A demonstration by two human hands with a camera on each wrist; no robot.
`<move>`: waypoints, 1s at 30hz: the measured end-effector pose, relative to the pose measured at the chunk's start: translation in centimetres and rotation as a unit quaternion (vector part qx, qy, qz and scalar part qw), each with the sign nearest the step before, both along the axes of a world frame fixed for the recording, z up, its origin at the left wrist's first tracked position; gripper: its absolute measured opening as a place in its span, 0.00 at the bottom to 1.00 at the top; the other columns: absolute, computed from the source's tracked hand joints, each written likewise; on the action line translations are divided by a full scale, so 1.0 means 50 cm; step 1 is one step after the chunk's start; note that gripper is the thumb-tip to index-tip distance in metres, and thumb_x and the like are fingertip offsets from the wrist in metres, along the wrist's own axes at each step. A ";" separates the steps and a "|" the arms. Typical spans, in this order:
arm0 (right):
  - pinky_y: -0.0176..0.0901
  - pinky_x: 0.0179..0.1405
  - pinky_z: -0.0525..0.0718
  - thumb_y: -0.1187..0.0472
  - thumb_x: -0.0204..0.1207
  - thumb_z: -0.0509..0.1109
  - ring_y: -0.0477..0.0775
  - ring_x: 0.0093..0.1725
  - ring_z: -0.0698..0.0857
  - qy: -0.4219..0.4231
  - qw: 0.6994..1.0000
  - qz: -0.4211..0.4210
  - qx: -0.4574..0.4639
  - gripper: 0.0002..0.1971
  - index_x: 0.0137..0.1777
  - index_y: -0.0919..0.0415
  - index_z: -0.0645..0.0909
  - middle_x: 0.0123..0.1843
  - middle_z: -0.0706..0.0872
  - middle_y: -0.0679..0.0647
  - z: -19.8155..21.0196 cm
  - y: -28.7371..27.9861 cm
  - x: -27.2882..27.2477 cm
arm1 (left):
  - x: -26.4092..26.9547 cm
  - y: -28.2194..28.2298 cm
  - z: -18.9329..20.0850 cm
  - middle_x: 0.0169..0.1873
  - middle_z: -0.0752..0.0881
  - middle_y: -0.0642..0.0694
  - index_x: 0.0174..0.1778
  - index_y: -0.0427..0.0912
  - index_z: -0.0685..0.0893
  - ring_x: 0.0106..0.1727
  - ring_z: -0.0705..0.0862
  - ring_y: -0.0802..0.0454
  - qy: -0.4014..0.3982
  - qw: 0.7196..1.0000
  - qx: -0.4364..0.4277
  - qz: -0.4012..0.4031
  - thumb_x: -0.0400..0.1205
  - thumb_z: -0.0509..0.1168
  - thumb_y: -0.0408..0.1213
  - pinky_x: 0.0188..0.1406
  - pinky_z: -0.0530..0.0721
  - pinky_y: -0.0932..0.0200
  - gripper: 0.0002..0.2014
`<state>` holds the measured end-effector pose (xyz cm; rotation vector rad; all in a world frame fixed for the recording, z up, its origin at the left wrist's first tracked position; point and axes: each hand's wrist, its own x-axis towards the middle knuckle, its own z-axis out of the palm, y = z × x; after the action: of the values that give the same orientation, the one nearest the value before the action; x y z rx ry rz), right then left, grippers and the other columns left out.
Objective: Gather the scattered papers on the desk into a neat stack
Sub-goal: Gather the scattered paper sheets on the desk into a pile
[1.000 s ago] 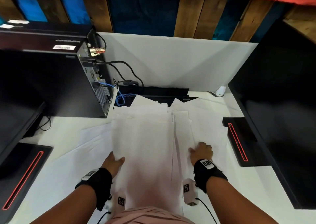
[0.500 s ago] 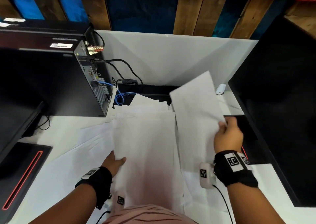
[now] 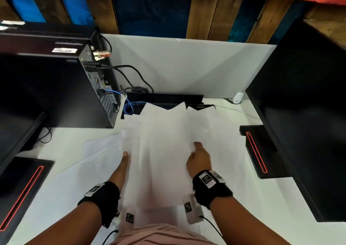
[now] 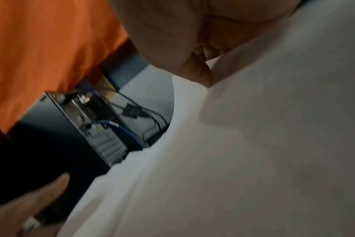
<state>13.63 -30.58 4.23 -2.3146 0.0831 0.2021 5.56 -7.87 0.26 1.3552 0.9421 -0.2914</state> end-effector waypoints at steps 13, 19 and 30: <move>0.58 0.65 0.74 0.54 0.79 0.65 0.63 0.69 0.72 0.141 0.958 -0.196 -0.152 0.22 0.72 0.55 0.69 0.70 0.73 0.61 -0.084 -0.146 0.024 | -0.011 0.027 -0.071 0.64 0.81 0.31 0.71 0.31 0.70 0.65 0.80 0.36 -0.031 0.975 0.173 -0.134 0.76 0.69 0.23 0.69 0.75 0.45 0.27; 0.61 0.67 0.73 0.46 0.75 0.70 0.68 0.70 0.73 0.164 0.916 -0.344 -0.128 0.36 0.75 0.68 0.65 0.72 0.73 0.67 -0.091 -0.252 0.027 | -0.011 0.031 -0.084 0.68 0.78 0.33 0.74 0.30 0.66 0.68 0.78 0.37 -0.035 0.973 0.178 -0.144 0.78 0.67 0.24 0.69 0.72 0.49 0.28; 0.44 0.40 0.75 0.59 0.77 0.66 0.65 0.43 0.81 0.091 0.970 -0.199 -0.108 0.07 0.47 0.63 0.77 0.50 0.86 0.65 -0.030 -0.225 0.039 | -0.018 0.032 -0.092 0.76 0.70 0.37 0.80 0.35 0.60 0.77 0.69 0.41 -0.052 0.970 0.186 -0.149 0.80 0.66 0.26 0.75 0.64 0.54 0.33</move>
<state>15.57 -41.81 2.75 -2.4296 0.6855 0.2058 4.68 -6.25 -4.34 1.8458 0.7261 -0.2753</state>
